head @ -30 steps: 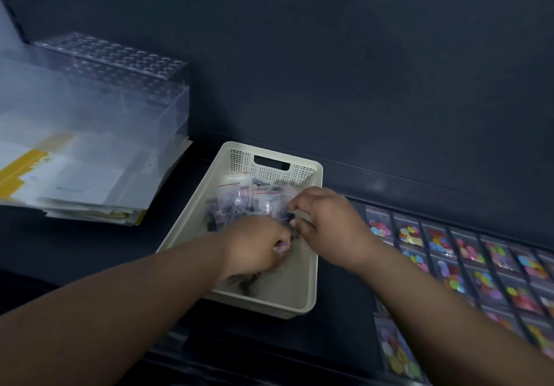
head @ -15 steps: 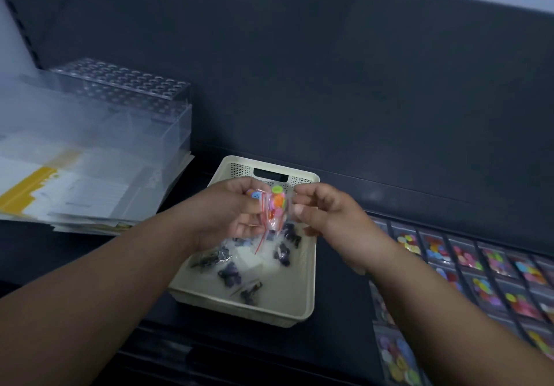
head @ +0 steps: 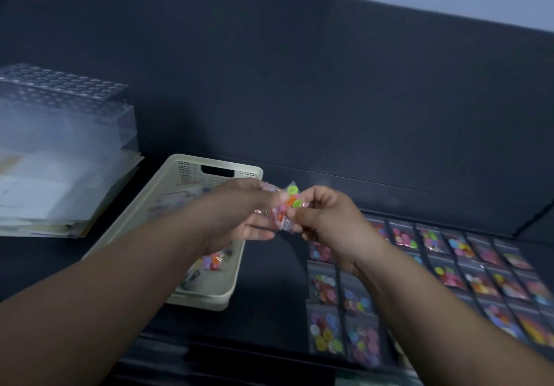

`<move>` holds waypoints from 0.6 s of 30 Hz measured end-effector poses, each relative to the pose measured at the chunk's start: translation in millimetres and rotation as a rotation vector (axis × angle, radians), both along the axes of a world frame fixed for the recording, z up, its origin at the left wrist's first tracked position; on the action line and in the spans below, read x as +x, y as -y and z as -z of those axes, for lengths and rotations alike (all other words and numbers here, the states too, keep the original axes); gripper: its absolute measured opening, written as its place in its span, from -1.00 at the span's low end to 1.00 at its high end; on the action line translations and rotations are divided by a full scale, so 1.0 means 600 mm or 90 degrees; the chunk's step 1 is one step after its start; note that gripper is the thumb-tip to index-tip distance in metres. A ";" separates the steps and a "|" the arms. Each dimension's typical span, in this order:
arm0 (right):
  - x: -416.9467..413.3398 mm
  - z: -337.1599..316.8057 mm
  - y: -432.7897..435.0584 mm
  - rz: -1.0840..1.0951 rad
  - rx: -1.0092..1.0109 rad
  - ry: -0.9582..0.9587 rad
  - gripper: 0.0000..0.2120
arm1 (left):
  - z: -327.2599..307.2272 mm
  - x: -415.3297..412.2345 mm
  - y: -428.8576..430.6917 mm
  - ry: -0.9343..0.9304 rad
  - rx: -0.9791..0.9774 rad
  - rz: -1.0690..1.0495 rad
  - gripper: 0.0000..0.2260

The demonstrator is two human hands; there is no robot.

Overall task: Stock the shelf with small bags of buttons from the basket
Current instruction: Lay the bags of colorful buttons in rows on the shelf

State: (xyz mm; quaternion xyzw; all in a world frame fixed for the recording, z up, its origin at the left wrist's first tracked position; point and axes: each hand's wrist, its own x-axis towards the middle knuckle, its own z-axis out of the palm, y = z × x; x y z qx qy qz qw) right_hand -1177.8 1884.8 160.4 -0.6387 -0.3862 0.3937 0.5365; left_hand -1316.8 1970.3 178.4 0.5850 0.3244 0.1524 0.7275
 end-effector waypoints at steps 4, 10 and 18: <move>0.059 0.004 0.063 0.004 0.000 -0.058 -0.90 | 0.009 0.057 0.057 -0.061 0.057 -0.044 -0.95; 0.127 0.016 0.154 -0.021 -0.001 -0.145 -0.96 | 0.022 0.140 0.143 -0.072 0.043 -0.031 -0.89; 0.226 0.025 0.262 0.055 -0.002 -0.078 -0.81 | 0.041 0.231 0.237 -0.077 0.107 -0.038 -0.90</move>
